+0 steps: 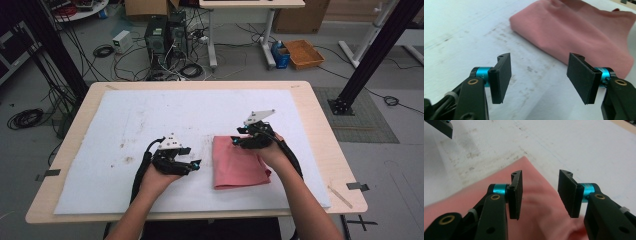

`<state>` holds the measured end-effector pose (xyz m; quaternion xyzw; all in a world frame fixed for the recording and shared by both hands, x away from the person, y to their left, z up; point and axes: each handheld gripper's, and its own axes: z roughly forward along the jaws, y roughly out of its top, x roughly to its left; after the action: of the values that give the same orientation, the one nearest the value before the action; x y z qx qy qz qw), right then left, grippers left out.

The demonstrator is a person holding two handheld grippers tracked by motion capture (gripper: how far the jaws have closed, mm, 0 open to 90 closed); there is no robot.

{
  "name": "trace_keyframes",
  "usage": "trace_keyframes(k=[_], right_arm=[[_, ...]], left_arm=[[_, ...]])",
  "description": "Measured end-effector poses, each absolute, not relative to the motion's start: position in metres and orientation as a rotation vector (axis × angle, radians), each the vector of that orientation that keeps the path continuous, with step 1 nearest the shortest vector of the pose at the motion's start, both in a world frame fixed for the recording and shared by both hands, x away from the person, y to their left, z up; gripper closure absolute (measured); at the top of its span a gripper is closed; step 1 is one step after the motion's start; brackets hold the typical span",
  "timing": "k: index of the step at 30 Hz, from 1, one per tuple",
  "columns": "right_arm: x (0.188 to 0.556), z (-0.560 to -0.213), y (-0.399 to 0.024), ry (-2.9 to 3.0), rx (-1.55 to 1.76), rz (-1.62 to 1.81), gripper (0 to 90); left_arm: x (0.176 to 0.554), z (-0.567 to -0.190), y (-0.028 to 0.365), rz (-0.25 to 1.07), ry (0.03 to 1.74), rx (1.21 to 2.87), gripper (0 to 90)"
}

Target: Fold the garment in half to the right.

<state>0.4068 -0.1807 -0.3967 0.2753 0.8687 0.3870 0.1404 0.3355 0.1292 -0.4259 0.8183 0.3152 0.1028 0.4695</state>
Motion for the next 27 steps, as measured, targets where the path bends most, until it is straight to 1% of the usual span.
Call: trace_keyframes(k=[3, 4, 5, 6, 7, 8, 9, 11, 15, 21, 22, 24, 25, 26, 27], right_arm=[[0.416, -0.398, -0.171, 2.536, 0.809, 1.127, 57.1], [0.422, -0.401, -0.160, 2.557, 0.807, 1.099, 61.8], [0.425, -0.401, -0.154, 2.580, 0.797, 1.071, 64.0], [0.425, -0.401, -0.154, 2.580, 0.797, 1.071, 64.0], [0.429, -0.405, -0.145, 2.606, 0.783, 1.027, 72.7], [0.429, -0.405, -0.145, 2.606, 0.783, 1.027, 72.7], [0.432, -0.412, -0.138, 2.644, 0.816, 0.994, 78.5], [0.435, -0.420, -0.132, 2.676, 0.831, 0.938, 82.6], [0.438, -0.428, -0.123, 2.695, 0.808, 0.894, 85.9], [0.440, -0.427, -0.109, 2.695, 0.782, 0.883, 86.4], [0.440, -0.426, -0.108, 2.691, 0.775, 0.880, 85.1], [0.439, -0.422, -0.110, 2.675, 0.777, 0.901, 76.1], [0.439, -0.422, -0.110, 2.675, 0.777, 0.901, 76.1], [0.438, -0.419, -0.114, 2.662, 0.785, 0.920, 72.6], [0.435, -0.411, -0.125, 2.627, 0.786, 0.971, 71.4]], left_arm=[[0.336, -0.427, 0.132, 0.256, 0.779, 2.005, 36.4], [0.335, -0.427, 0.133, 0.259, 0.775, 2.010, 36.4], [0.335, -0.427, 0.134, 0.258, 0.774, 2.010, 36.4], [0.335, -0.427, 0.134, 0.258, 0.774, 2.010, 36.4], [0.335, -0.427, 0.136, 0.259, 0.772, 2.010, 36.4], [0.335, -0.427, 0.136, 0.259, 0.772, 2.010, 36.4], [0.335, -0.427, 0.137, 0.261, 0.774, 2.010, 36.4], [0.335, -0.428, 0.139, 0.265, 0.779, 2.010, 36.4], [0.337, -0.429, 0.143, 0.276, 0.798, 2.004, 36.4], [0.338, -0.430, 0.146, 0.275, 0.816, 1.984, 36.4], [0.338, -0.430, 0.146, 0.274, 0.818, 1.984, 36.4], [0.338, -0.430, 0.147, 0.276, 0.821, 1.984, 36.4], [0.338, -0.430, 0.147, 0.276, 0.821, 1.984, 36.4], [0.338, -0.430, 0.147, 0.273, 0.824, 1.980, 36.4], [0.339, -0.430, 0.148, 0.279, 0.824, 1.977, 36.4]])
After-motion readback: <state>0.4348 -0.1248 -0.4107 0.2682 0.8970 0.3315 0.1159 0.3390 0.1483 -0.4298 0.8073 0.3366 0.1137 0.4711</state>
